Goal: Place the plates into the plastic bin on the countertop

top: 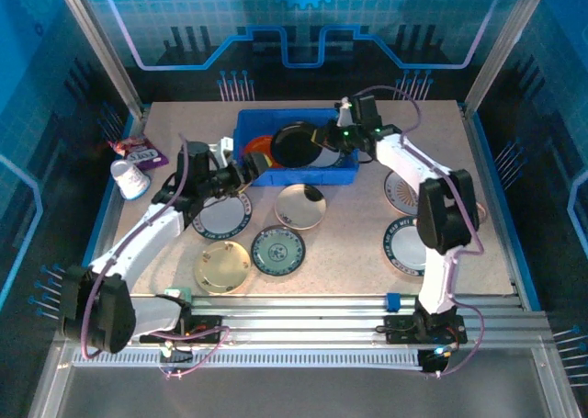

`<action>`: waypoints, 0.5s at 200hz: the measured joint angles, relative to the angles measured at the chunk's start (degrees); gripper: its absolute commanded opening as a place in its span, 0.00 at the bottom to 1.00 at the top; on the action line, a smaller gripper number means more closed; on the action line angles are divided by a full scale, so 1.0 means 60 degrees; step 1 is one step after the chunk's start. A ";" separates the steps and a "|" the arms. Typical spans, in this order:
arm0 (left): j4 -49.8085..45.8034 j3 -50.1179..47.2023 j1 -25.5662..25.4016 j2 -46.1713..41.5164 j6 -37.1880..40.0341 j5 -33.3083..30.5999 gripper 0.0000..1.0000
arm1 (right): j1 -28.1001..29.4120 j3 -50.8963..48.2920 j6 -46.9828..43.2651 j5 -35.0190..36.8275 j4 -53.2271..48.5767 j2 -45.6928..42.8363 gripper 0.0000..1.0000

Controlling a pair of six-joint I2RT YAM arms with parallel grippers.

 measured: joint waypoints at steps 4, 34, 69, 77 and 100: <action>-0.0084 -0.0051 0.0080 -0.0106 0.0022 0.0000 0.99 | 0.0033 0.0204 -0.0004 0.0062 -0.0025 0.0193 0.00; -0.0484 -0.0477 0.0525 -0.0882 0.0182 -0.0004 0.99 | 0.0266 0.1716 -0.0069 0.0353 -0.0113 0.1610 0.00; -0.0805 -0.0816 0.0729 -0.1282 0.0200 -0.0004 0.99 | 0.0503 0.2820 -0.0062 0.0561 -0.0102 0.2728 0.00; -0.0823 -0.0882 0.0729 -0.1293 0.0204 -0.0004 0.99 | 0.0550 0.2991 -0.0062 0.0597 -0.0095 0.2932 0.00; -0.0889 -0.1053 0.0743 -0.1293 0.0200 -0.0004 0.99 | 0.0696 0.3446 -0.0058 0.0699 -0.0036 0.3548 0.00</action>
